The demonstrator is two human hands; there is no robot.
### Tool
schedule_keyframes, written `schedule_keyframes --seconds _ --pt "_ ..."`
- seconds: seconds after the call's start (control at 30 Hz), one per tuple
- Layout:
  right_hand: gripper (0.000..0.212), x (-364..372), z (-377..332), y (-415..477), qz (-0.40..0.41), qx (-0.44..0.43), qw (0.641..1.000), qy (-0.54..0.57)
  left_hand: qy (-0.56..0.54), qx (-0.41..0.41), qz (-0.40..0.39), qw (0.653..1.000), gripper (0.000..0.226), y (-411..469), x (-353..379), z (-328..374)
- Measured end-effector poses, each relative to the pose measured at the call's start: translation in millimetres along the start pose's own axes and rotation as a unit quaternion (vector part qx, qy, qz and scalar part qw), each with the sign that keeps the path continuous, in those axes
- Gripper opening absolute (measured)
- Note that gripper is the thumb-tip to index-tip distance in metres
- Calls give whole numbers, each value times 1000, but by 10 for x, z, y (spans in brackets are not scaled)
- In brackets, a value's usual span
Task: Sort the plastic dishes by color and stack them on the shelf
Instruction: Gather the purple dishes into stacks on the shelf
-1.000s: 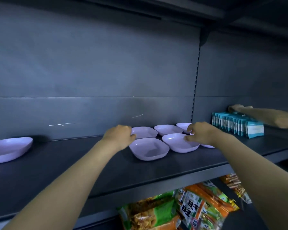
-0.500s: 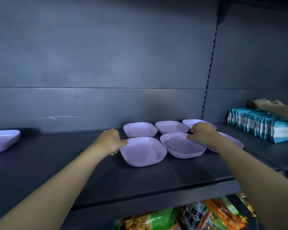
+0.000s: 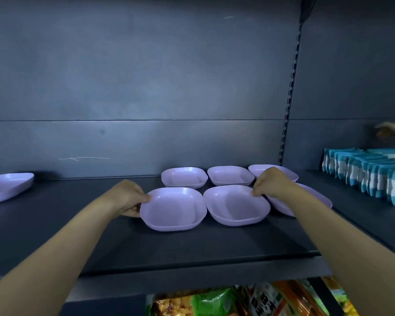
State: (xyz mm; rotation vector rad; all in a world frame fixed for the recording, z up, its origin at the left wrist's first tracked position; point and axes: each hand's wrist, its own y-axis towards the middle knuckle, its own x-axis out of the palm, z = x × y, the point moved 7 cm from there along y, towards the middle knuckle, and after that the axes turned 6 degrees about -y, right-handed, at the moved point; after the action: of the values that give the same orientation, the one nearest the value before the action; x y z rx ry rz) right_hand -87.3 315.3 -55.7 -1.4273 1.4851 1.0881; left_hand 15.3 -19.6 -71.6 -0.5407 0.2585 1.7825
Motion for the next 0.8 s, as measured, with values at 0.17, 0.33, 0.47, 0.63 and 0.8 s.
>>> schedule_keyframes --seconds 0.17,0.33,0.47,0.63,0.8 --pt "30 -58 24 -112 -42 -3 971 235 -12 -9 19 1000 29 -65 -77 36" --pt "10 -163 57 -151 -57 -16 958 281 -40 10 47 998 32 -122 -131 172" --pt "13 -291 86 -69 -24 -12 972 235 -49 35 59 996 35 -84 -148 352" --pt "18 -413 131 132 -7 9 958 286 -52 54 73 995 32 152 -172 549" --pt "33 -484 60 505 5 24 960 278 -70 59 79 993 30 611 -114 672"
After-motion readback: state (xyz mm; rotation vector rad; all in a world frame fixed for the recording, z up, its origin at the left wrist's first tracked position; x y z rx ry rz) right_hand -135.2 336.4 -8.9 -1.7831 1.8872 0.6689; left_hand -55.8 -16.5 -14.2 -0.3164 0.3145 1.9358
